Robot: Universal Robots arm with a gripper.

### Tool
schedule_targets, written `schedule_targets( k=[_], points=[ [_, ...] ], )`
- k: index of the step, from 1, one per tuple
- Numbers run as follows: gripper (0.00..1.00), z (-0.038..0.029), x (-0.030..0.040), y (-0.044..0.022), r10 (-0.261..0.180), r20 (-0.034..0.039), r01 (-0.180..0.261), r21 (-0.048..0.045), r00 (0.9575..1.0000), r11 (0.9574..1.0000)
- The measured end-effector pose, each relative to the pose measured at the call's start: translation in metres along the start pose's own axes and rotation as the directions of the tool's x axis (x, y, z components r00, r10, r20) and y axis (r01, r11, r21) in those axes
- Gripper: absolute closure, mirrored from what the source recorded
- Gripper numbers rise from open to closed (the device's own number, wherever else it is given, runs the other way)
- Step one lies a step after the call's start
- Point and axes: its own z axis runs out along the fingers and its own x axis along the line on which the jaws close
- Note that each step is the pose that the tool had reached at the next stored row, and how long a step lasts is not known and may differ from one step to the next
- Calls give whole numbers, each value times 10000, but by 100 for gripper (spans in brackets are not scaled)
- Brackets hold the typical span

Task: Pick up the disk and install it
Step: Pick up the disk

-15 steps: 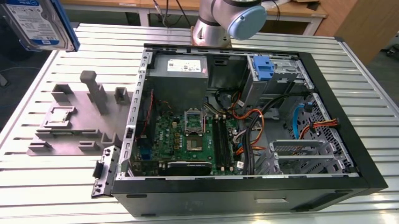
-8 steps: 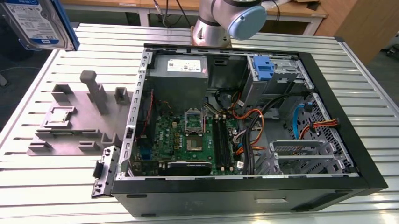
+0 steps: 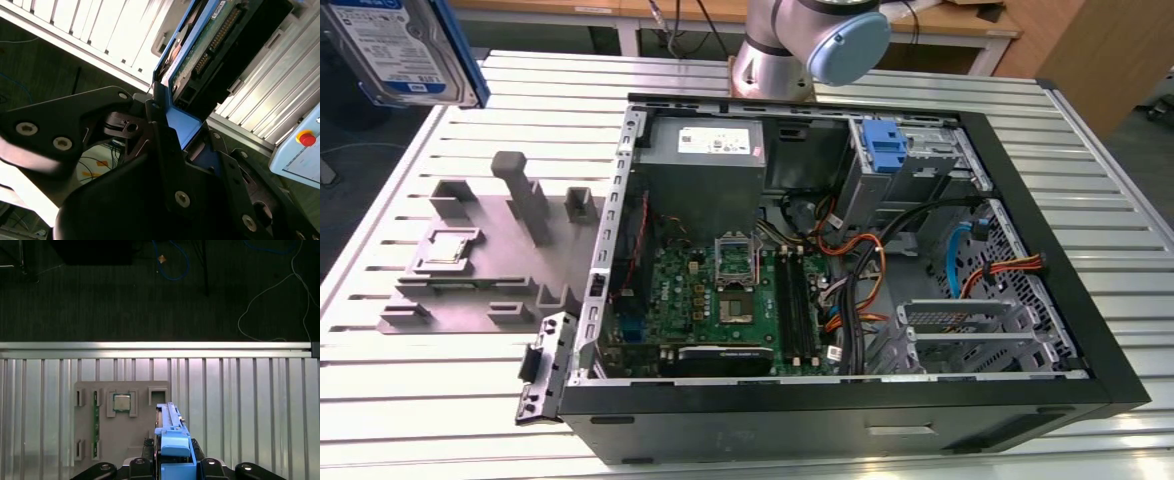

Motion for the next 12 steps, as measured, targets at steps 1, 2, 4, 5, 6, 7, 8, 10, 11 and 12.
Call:
schedule_targets(
  k=[1, 2, 4, 5, 6, 7, 8, 10, 11, 12],
  points=[
    [63, -1, 0, 0, 0, 0, 0, 1, 10000, 10000],
    [63, -2, 0, 0, 0, 0, 0, 0, 10000, 10000],
    [63, -6, 0, 0, 0, 0, 0, 0, 10000, 10000],
    [63, -8, 0, 0, 0, 0, 0, -1, 10000, 10000],
    [63, -10, 0, 0, 0, 0, 0, -1, 10000, 10000],
    [63, -13, -1, 1, 0, 1, 0, -1, 10000, 10000],
    [63, -17, -1, 1, 0, 0, 0, -1, 10000, 10000],
    [63, -25, -1, 1, 0, 0, 0, -1, 10000, 10000],
    [63, -29, -2, 1, 0, 1, 0, 0, 10000, 10000],
    [63, -32, -2, 1, 0, 1, 0, 0, 10000, 10000]
  ],
)
